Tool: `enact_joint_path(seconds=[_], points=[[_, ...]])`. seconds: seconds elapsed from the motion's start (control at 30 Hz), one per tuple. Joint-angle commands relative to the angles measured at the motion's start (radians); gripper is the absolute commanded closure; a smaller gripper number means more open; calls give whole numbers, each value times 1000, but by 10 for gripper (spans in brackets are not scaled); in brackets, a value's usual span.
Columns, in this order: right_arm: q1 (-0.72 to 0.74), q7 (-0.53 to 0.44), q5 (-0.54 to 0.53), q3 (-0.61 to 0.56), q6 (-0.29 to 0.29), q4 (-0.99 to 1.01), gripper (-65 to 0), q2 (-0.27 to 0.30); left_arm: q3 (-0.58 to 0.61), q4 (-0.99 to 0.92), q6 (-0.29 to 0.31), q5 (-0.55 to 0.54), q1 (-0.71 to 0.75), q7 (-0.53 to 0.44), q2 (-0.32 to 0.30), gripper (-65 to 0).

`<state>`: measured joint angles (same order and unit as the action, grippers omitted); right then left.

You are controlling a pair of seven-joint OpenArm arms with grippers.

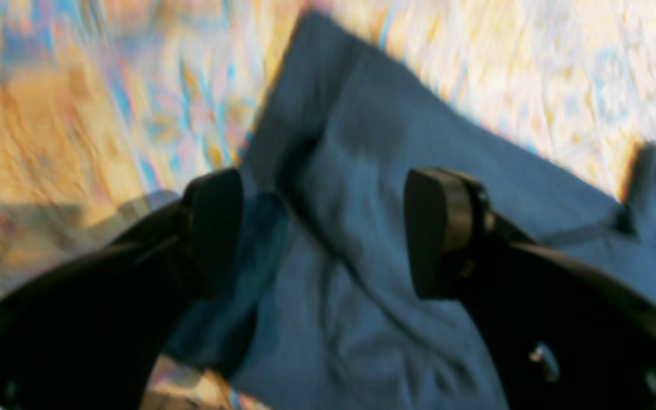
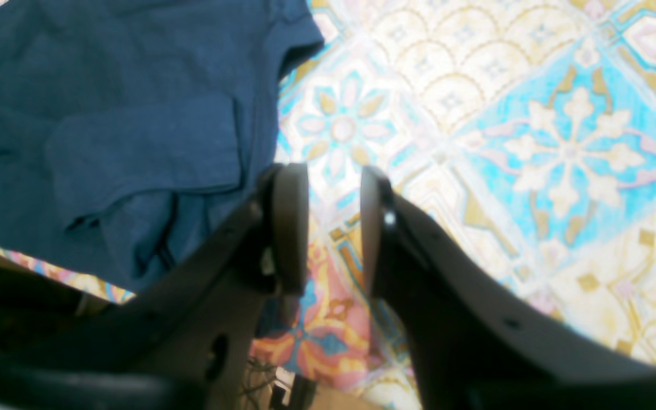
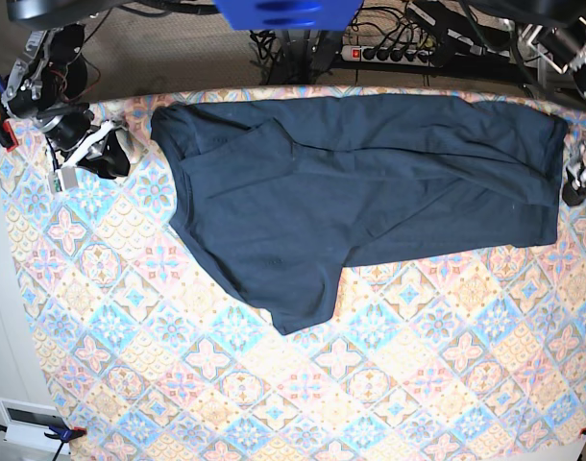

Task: Layout the t-shirt on the table in an organized manner, then fold the t-shirt properly
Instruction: 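Move both grippers to the shirt's hem edge and grasp it, then fold the hem edge over toward the folded shoulder edge with both grippers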

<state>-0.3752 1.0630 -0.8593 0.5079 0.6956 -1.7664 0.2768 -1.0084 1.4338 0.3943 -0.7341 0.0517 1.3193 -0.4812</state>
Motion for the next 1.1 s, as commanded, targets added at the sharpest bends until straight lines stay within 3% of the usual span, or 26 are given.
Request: enact_joint_path(seconds=[0.0,0.13,0.43,0.63,1.07], points=[[31,-25,-24,-9,3,-14,-149,17,18,11,2,26,-51,-13,-27,-438],[115,-27,5,-68,3,-14,-149,17,145,-55,2,164,-195,-48,-27,-438],[235,-30,321,-176,3,-11,-149,14,402,-342,2,333,-326,-352,-29,-438],[281,-27,358,-202,3,-10,-149,14,418,-483,2,351,-347,-504,-30,-438],[288,-27,363,-202,3,-8,-149,12,418,-545,2,350,-362,-559,-89,-438]])
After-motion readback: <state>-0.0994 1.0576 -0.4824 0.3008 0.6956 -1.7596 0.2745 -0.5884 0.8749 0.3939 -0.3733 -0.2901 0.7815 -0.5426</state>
